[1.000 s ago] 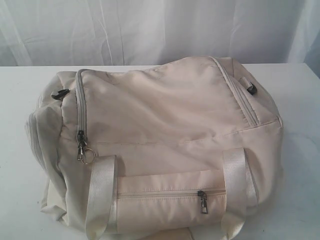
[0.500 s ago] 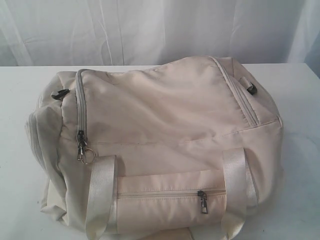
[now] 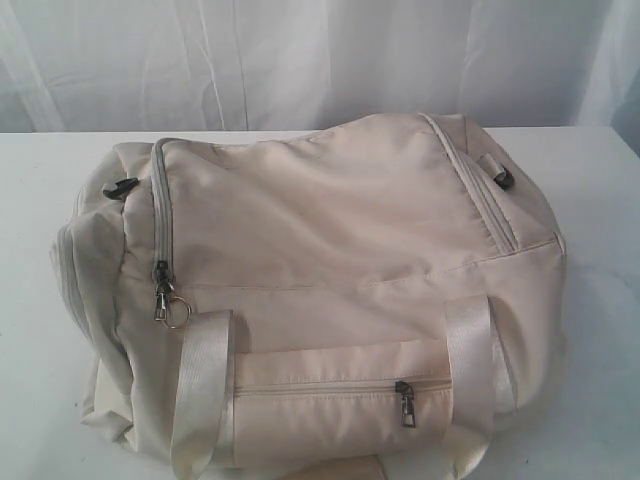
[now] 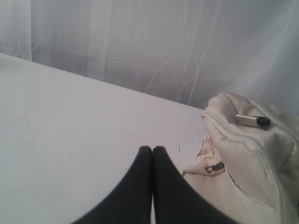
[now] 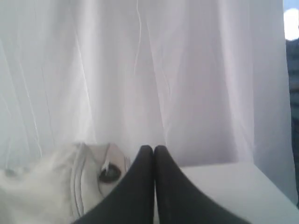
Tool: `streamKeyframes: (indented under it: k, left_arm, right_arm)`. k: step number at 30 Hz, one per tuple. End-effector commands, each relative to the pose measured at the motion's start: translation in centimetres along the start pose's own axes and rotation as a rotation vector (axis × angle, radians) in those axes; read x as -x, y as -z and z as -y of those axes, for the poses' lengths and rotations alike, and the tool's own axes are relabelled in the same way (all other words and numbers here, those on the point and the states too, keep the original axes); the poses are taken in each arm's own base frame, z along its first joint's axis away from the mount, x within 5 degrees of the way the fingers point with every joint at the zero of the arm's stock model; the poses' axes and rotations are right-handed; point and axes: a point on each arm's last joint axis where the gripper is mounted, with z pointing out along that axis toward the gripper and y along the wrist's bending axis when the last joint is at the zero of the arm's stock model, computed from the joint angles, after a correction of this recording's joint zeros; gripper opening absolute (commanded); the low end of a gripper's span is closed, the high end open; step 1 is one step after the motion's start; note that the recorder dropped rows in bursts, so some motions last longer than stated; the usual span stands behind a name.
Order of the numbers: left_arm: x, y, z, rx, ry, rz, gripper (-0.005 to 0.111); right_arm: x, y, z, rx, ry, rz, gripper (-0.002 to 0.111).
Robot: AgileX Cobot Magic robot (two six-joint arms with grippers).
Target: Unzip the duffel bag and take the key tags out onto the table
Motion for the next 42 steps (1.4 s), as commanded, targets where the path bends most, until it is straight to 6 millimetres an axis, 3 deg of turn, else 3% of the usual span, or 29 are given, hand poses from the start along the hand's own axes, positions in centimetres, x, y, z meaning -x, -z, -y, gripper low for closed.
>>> streamKeyframes:
  k: [1,5,9,12,17,22,26,30,35,42]
  left_arm:
    - [0.6,0.0,0.0,-0.008,0.054,0.076,0.0]
    - [1.7,0.2,0.1,-0.029,0.116,0.199,0.0]
    - [1.7,0.2,0.3,-0.033,0.043,0.192,0.0]
    - [3.0,-0.1,0.8,-0.032,-0.049,0.176,0.0]
    - [6.0,-1.9,1.9,-0.033,-0.274,0.127,0.0]
    - [8.6,-5.3,2.9,-0.034,-0.391,0.038,0.0]
    - [9.4,-8.6,3.0,-0.025,-0.4,-0.059,0.0]
    - [8.0,-10.7,2.6,-0.013,-0.395,-0.17,0.0]
    - [6.4,-12.1,2.1,-0.005,-0.412,-0.269,0.0]
    - [5.8,-12.8,2.0,-0.034,-0.487,-0.296,0.0]
  right_arm:
    - [1.8,0.3,-0.1,0.031,-0.151,0.211,0.0]
    - [2.3,0.2,-0.1,0.031,-0.239,0.188,0.0]
    - [3.9,-0.2,-0.3,0.014,-0.24,0.075,0.0]
    - [5.5,-1.4,-0.5,0.004,-0.232,0.01,0.0]
    - [8.2,-5.4,-0.8,-0.027,-0.231,-0.161,0.0]
    - [8.9,-10.7,-1.4,-0.016,-0.143,-0.401,0.0]
    - [8.1,-14.3,-2.4,0.028,-0.116,-0.514,0.0]
    - [5.5,-16.7,-3.3,0.057,-0.11,-0.606,0.0]
    - [2.5,-18.2,-3.6,0.046,-0.109,-0.722,0.0]
    - [-0.5,-19.3,-3.6,0.028,-0.106,-0.829,0.0]
